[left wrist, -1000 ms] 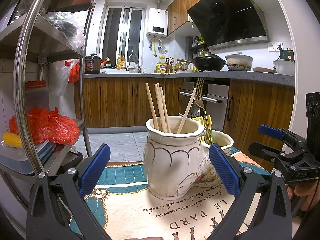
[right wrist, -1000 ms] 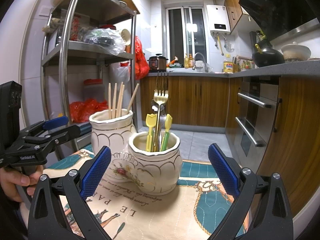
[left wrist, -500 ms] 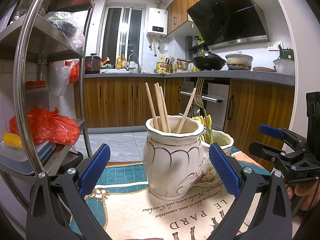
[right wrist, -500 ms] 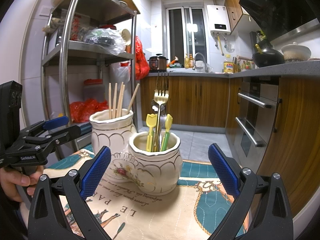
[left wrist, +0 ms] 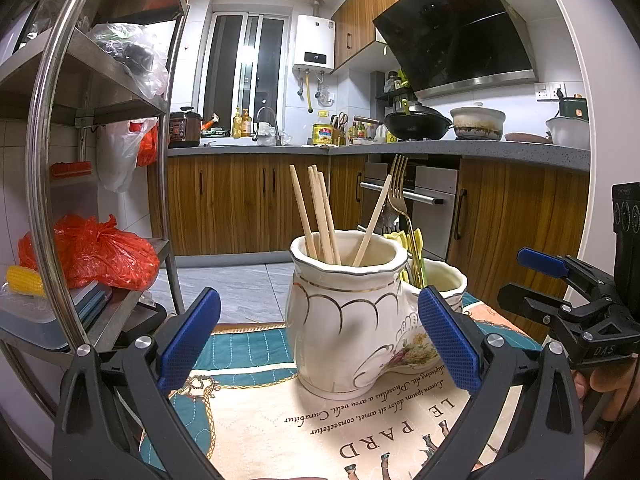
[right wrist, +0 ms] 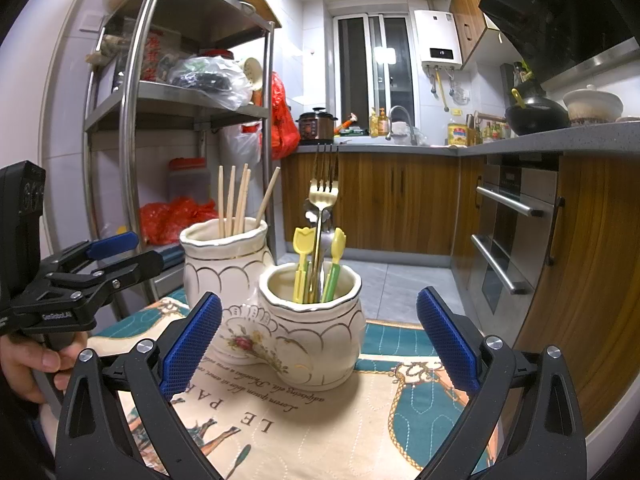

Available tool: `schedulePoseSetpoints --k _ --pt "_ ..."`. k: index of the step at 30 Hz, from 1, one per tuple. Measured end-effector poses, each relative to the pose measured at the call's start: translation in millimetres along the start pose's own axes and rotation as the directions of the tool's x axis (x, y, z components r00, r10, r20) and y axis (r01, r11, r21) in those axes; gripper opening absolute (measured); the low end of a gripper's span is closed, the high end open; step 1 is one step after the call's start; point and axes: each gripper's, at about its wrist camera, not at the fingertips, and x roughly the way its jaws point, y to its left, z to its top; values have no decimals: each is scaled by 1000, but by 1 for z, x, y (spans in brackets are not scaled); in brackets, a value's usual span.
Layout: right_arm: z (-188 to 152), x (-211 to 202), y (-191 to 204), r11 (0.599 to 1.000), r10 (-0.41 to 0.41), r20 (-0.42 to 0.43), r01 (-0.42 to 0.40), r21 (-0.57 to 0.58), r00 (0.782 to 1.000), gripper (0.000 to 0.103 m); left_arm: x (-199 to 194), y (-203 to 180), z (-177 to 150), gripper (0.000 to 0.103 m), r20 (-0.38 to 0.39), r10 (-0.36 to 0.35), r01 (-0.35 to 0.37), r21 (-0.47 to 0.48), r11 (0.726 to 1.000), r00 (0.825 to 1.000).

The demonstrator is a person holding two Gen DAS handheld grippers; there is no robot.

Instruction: Organize utensils

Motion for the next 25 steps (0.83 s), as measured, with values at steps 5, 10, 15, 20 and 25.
schedulePoseSetpoints --k 5,10,15,20,25 --pt "0 0 0 1000 0 0 0 0 1000 97 0 0 0 97 1 0 0 0 1000 1000" --pt "0 0 0 1000 0 1 0 0 1000 97 0 0 0 97 2 0 0 1 1000 1000" --pt "0 0 0 1000 0 0 0 0 1000 97 -1 1 0 97 4 -2 2 3 1000 1000" --pt "0 0 -1 1000 1 -1 -1 2 1000 98 -1 5 -1 97 -8 -5 5 -7 1000 1000" --pt "0 -1 1 1000 2 -3 -2 0 1000 98 0 7 0 97 -8 -6 6 -4 1000 1000"
